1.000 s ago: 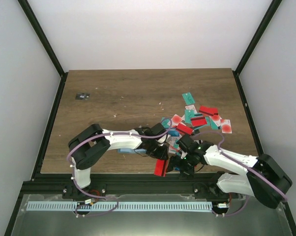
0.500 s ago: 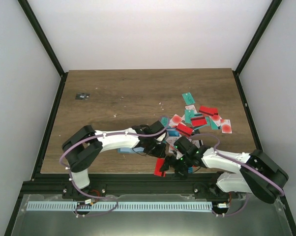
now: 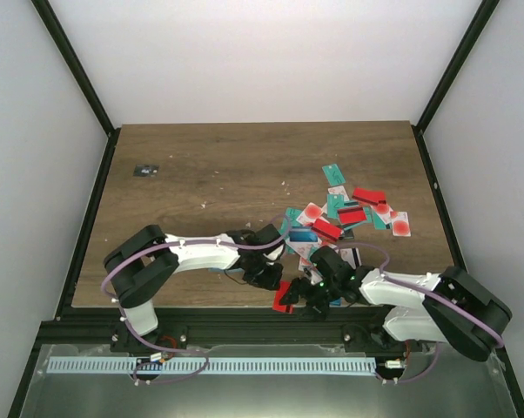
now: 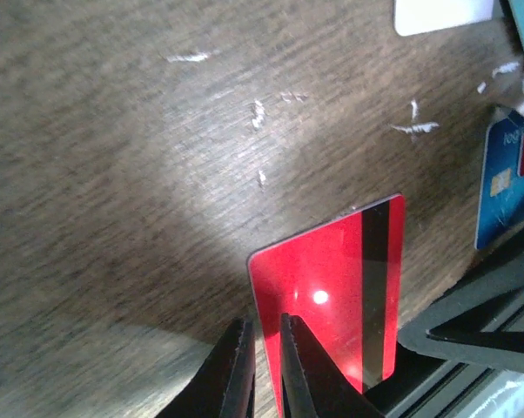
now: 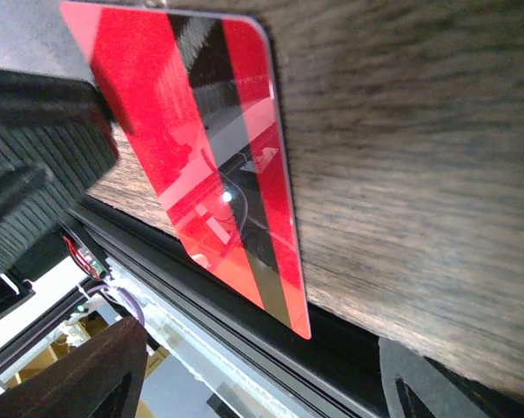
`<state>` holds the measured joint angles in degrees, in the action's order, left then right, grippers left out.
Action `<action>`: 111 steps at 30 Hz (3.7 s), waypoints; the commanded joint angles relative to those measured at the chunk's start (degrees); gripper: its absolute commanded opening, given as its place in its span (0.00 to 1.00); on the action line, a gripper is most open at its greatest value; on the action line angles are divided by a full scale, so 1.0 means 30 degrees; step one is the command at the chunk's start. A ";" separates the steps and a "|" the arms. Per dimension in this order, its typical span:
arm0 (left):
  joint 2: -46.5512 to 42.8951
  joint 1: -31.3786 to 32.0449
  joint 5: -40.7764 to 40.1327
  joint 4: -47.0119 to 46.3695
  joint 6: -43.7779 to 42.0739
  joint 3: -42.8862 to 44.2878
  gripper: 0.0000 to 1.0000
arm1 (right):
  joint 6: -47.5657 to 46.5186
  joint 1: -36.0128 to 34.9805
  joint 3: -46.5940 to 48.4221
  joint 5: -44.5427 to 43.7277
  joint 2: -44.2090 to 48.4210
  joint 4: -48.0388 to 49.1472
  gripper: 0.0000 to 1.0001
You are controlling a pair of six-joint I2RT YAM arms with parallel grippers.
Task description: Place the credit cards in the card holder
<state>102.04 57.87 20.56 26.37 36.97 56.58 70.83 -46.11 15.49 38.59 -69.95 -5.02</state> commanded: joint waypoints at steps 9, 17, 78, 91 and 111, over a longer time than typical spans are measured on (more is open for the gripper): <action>0.0900 0.0576 0.2191 -0.1802 0.0712 -0.1711 0.11 | -0.0128 -0.0070 -0.1196 -0.1590 -0.3034 0.5749 0.58; 0.0838 0.0590 0.2788 -0.2631 0.0902 -0.2335 0.11 | -0.0457 -0.0070 -0.0843 -0.1748 -0.3170 0.5597 0.34; 0.1274 0.0206 0.0586 -0.0507 0.0768 -0.0717 0.12 | 0.1769 -0.1213 -0.2586 -0.3278 0.2224 0.2884 0.57; 0.0453 0.1109 0.2176 -0.2843 0.2918 -0.2680 0.11 | 0.2373 -0.1215 -0.3192 -0.4540 0.1607 0.4772 0.38; -0.5538 -0.1305 -0.0335 0.1089 0.1536 -0.1551 0.19 | -0.2026 -0.0334 0.0399 -0.4819 0.6864 -0.0783 0.01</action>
<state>92.97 58.00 23.73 22.61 44.47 49.10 72.77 -49.28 10.04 25.41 -51.35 -1.76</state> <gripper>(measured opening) 0.171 0.025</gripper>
